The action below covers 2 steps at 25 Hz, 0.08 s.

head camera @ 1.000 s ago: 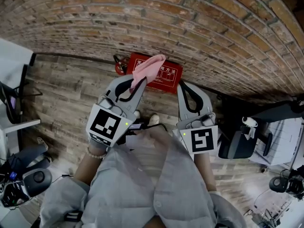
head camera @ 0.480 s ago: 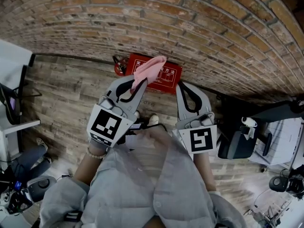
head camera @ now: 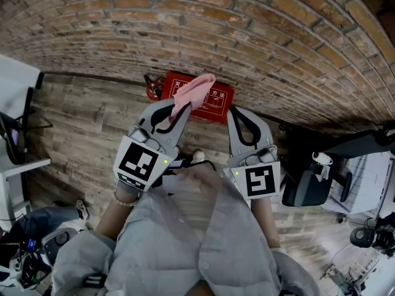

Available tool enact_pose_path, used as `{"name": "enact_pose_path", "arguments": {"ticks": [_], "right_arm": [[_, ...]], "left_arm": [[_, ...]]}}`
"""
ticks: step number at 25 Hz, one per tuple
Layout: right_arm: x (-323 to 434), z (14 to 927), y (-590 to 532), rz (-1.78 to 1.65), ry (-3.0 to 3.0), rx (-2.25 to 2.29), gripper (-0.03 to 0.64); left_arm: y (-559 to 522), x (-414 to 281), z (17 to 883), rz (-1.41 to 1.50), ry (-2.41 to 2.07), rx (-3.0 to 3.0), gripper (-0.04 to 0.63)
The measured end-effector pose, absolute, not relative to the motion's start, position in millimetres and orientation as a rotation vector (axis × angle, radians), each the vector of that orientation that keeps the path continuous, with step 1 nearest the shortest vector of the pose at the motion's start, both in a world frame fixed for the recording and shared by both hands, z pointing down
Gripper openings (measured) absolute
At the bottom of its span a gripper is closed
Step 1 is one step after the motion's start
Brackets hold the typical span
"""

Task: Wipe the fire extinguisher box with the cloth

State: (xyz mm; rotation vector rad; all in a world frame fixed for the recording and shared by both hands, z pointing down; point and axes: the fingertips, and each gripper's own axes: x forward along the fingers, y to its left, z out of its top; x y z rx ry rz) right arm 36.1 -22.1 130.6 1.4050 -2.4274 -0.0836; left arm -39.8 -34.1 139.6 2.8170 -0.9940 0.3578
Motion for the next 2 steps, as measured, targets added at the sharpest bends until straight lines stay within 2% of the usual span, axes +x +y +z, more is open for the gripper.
{"name": "enact_pose_path", "arguments": {"ticks": [2], "right_arm": [[35.4, 130.5, -22.6, -0.084, -2.426, 1.403, 0.006]], "left_arm": [[-34.8, -40.5, 139.6, 0.363, -0.992, 2.821, 0.012]]}}
